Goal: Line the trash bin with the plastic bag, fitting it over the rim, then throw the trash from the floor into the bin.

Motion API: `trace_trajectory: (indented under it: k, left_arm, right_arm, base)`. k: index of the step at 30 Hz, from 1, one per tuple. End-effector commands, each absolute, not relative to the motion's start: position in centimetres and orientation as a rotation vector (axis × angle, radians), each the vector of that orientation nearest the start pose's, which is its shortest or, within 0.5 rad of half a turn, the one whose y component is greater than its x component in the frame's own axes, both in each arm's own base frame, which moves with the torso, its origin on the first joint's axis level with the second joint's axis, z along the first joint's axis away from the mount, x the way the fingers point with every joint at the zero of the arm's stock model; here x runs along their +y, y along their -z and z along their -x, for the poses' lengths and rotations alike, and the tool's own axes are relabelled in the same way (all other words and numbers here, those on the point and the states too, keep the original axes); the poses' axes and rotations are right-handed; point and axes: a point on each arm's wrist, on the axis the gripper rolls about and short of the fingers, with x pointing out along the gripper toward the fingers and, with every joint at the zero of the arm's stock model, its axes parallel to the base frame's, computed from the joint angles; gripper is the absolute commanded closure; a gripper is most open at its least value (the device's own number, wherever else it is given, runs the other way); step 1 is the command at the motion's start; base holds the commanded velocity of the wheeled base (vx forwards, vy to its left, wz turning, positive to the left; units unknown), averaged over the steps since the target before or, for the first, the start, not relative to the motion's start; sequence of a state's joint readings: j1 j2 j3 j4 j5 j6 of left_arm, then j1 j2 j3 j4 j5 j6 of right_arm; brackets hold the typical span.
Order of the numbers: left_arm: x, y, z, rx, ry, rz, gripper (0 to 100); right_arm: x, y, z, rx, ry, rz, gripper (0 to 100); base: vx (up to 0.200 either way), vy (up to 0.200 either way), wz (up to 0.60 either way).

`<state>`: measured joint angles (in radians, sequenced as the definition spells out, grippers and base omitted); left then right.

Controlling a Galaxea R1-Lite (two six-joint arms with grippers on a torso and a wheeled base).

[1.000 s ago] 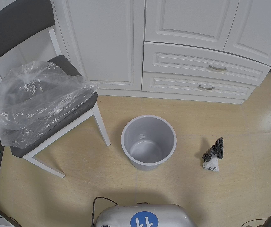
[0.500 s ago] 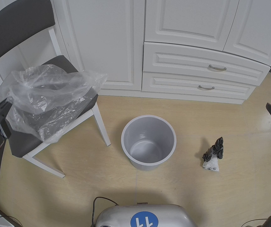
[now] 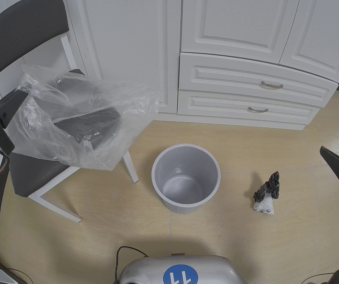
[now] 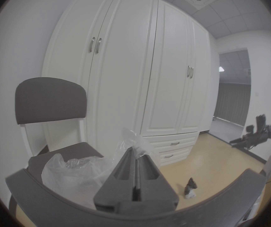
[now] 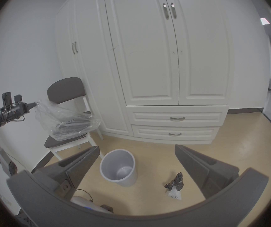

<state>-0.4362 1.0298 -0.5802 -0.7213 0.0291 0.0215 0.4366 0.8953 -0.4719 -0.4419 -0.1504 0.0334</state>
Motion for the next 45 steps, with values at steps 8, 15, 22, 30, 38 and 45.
trace_trajectory:
  k: [8,15,22,30,38,45]
  left_arm:
    - [-6.8,-29.1,-10.2,-0.335,0.543,0.105,100]
    - [-7.7,-28.9,-10.2,-0.322,0.599,0.113,100]
    - [-8.3,-28.8,-10.4,-0.303,0.627,0.121,100]
    - [-8.2,-28.9,-10.4,-0.31,0.625,0.12,100]
    - [-8.1,-29.1,-10.3,-0.32,0.615,0.118,100]
    - [-7.7,-29.2,-10.1,-0.364,0.526,0.075,100]
  right_arm:
    - [5.8,-20.4,-10.9,0.14,-0.355,-0.003,0]
    - [6.7,-19.6,-11.3,0.185,-0.394,0.013,0]
    - [8.4,-18.0,-11.6,0.286,-0.483,-0.001,0]
    - [11.4,-18.9,-13.3,0.222,-0.519,-0.166,0]
    - [17.5,-17.8,-14.9,0.272,-0.552,-0.167,0]
    - [19.9,-15.1,-11.6,0.384,-0.689,-0.098,0]
  base:
    - [0.0,0.0,0.0]
    - [0.0,0.0,0.0]
    - [0.0,0.0,0.0]
    - [0.0,0.0,0.0]
    - [0.0,0.0,0.0]
    - [0.0,0.0,0.0]
